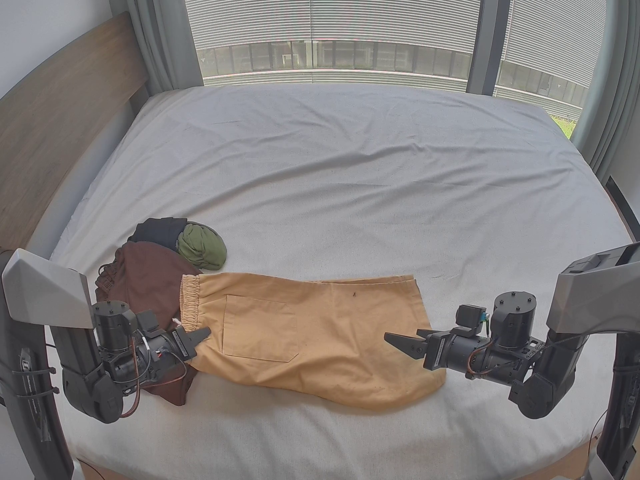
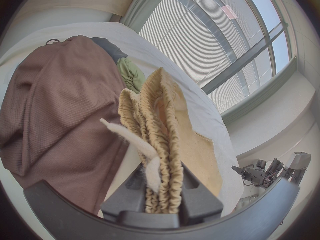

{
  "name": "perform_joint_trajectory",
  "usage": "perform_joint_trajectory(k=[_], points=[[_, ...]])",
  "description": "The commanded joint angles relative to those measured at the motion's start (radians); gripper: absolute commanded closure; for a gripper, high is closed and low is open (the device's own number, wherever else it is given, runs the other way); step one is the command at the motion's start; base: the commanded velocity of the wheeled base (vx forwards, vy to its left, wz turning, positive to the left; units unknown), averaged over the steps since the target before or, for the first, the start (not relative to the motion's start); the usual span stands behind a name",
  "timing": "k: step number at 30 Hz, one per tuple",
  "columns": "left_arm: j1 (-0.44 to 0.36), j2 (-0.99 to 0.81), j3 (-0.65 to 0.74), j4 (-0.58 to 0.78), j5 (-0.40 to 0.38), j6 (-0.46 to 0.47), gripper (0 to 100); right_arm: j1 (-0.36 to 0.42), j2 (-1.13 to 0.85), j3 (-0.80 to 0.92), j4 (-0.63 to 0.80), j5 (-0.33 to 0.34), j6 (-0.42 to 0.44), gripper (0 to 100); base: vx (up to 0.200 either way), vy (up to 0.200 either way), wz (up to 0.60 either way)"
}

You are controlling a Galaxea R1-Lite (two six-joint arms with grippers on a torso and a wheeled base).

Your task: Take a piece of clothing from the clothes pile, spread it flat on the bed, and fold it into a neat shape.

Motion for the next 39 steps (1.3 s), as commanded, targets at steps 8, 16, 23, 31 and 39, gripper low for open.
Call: perform_joint_trajectory(k=[8, 16, 23, 31, 39], points=[[0.018, -0.01, 0.017, -0.002, -0.013, 0.006, 100, 0.008, 0.007, 0.002, -0.002, 0.001, 0.001, 0, 0.0, 0.0, 0.0], [-0.064, -0.015, -0.014, -0.002, -0.009, 0.025, 100, 0.01, -0.001, 0.004, -0.002, 0.002, 0.0, 0, 0.0, 0.0, 0.0], [-0.163, -0.041, -0.072, 0.0, 0.001, 0.017, 100, -0.001, -0.007, 0.001, -0.004, 0.002, 0.0, 0, 0.0, 0.0, 0.0], [-0.245, -0.032, -0.129, 0.001, 0.017, 0.016, 100, -0.016, -0.032, 0.002, -0.004, 0.004, 0.0, 0, 0.0, 0.0, 0.0], [-0.317, -0.015, -0.193, 0.004, 0.017, -0.004, 100, -0.023, -0.052, 0.004, -0.002, 0.004, 0.0, 0, 0.0, 0.0, 0.0]])
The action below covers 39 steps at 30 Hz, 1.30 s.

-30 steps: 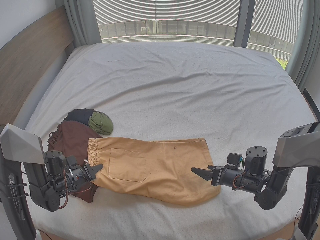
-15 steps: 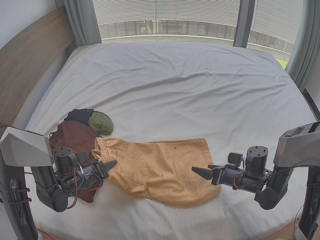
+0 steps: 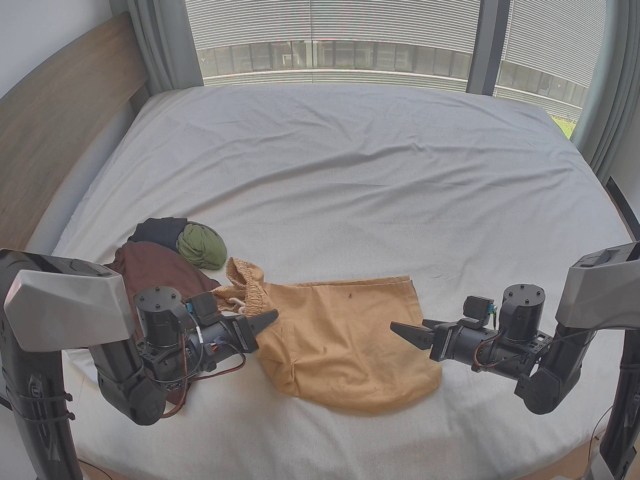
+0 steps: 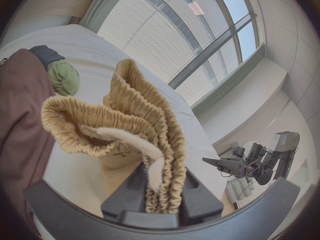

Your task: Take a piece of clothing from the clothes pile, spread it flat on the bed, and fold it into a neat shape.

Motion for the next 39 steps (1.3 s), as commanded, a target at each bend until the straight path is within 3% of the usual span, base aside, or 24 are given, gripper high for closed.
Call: perform_joint_trajectory(k=[1, 11, 16, 39], points=[[-0.05, 0.017, -0.041, -0.001, 0.001, -0.021, 100, -0.004, -0.015, 0.003, 0.0, 0.0, 0.0, 0, 0.0, 0.0, 0.0], [-0.146, 0.051, -0.136, 0.006, 0.012, -0.116, 100, -0.027, -0.023, -0.002, -0.003, 0.009, 0.0, 0, 0.0, 0.0, 0.0], [-0.169, 0.079, -0.161, 0.012, 0.012, -0.124, 100, -0.039, -0.044, 0.006, -0.01, 0.042, 0.0, 0, 0.0, 0.0, 0.0], [-0.269, 0.165, -0.328, 0.127, 0.012, -0.145, 100, -0.07, -0.044, -0.016, -0.007, 0.042, 0.0, 0, 0.0, 0.0, 0.0]])
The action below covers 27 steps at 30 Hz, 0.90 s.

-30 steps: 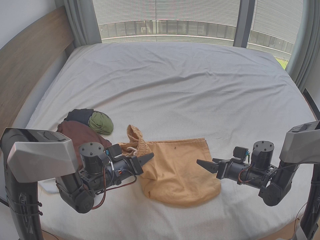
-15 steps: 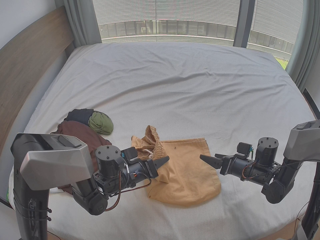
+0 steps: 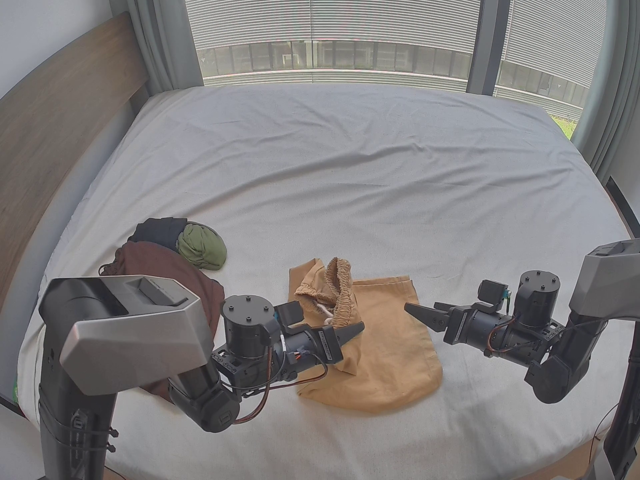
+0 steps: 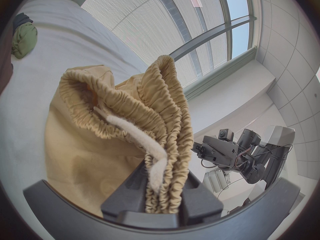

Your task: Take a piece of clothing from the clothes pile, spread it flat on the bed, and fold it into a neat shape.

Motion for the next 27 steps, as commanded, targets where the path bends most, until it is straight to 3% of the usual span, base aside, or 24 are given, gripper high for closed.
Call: perform_joint_trajectory(k=[1, 19, 27], points=[[-0.017, 0.027, -0.039, 0.013, 0.0, -0.004, 100, -0.004, 0.0, -0.002, -0.001, 0.0, 0.0, 0, 0.0, 0.0, 0.0], [-0.108, 0.079, -0.188, 0.16, 0.003, -0.023, 100, -0.039, -0.004, -0.039, -0.004, -0.001, 0.0, 0, 0.0, 0.0, 0.0], [-0.111, 0.101, -0.232, 0.185, 0.011, -0.023, 100, -0.045, -0.004, -0.042, -0.004, -0.001, 0.0, 0, 0.0, 0.0, 0.0]])
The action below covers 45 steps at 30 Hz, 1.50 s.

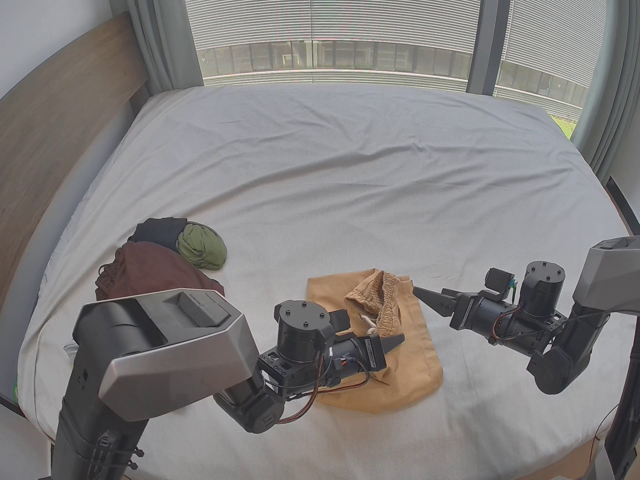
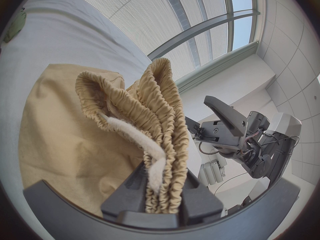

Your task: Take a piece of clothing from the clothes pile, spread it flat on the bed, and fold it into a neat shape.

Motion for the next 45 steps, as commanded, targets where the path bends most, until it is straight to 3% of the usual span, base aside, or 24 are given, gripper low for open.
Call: perform_joint_trajectory(k=[1, 10, 11, 18, 25, 37, 45], points=[[-0.001, 0.014, -0.016, 0.009, 0.0, 0.0, 100, -0.002, -0.002, -0.001, 0.0, 0.001, 0.0, 0, 0.0, 0.0, 0.0], [0.008, 0.031, -0.035, 0.014, 0.001, 0.005, 100, -0.002, -0.002, 0.001, -0.002, 0.002, 0.0, 0, 0.0, 0.0, 0.0], [0.008, 0.034, -0.035, 0.011, 0.001, 0.006, 0, 0.0, -0.001, 0.001, -0.002, 0.001, 0.0, 0, 0.0, 0.0, 0.0], [0.005, 0.048, -0.044, 0.012, 0.037, 0.014, 0, 0.0, 0.002, 0.002, 0.0, 0.001, 0.0, 0, 0.0, 0.0, 0.0], [0.033, 0.058, -0.032, 0.006, 0.072, 0.081, 0, 0.004, 0.007, 0.008, 0.0, 0.001, 0.0, 0, 0.0, 0.0, 0.0], [0.137, -0.129, 0.143, 0.002, 0.058, 0.09, 0, -0.002, 0.128, -0.025, -0.008, -0.002, -0.006, 0, 0.0, 0.0, 0.0], [0.233, -0.278, 0.344, -0.071, -0.005, 0.092, 0, -0.062, 0.203, -0.056, -0.006, -0.001, -0.012, 0, 0.0, 0.0, 0.0]])
